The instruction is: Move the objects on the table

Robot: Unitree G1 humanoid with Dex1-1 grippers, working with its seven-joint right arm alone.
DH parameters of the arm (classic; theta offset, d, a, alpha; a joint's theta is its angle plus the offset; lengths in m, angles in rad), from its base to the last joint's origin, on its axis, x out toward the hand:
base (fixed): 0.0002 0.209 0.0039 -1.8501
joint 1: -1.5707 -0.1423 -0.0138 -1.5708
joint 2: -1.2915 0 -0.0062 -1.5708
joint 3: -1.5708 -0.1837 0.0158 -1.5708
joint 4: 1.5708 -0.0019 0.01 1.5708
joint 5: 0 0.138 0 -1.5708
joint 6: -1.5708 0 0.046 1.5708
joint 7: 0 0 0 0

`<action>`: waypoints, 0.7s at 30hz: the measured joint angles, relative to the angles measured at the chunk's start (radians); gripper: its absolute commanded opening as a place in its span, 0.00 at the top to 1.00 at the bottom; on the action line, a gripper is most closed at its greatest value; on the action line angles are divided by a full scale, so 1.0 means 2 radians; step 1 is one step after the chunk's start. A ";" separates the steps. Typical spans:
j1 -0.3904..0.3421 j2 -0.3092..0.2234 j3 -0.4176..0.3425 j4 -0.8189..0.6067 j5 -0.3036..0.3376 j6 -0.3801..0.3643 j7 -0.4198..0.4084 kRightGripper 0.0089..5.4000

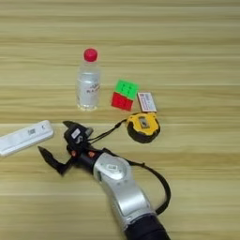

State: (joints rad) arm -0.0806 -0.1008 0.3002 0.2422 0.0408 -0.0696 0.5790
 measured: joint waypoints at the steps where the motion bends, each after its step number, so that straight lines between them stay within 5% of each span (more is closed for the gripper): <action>1: -0.001 -0.001 -0.001 0.000 0.000 0.000 0.001 0.00; 12: -0.021 -0.005 -0.013 0.012 -0.001 0.001 0.009 0.00; 21: -0.013 -0.014 -0.006 -0.061 -0.002 0.020 0.021 0.00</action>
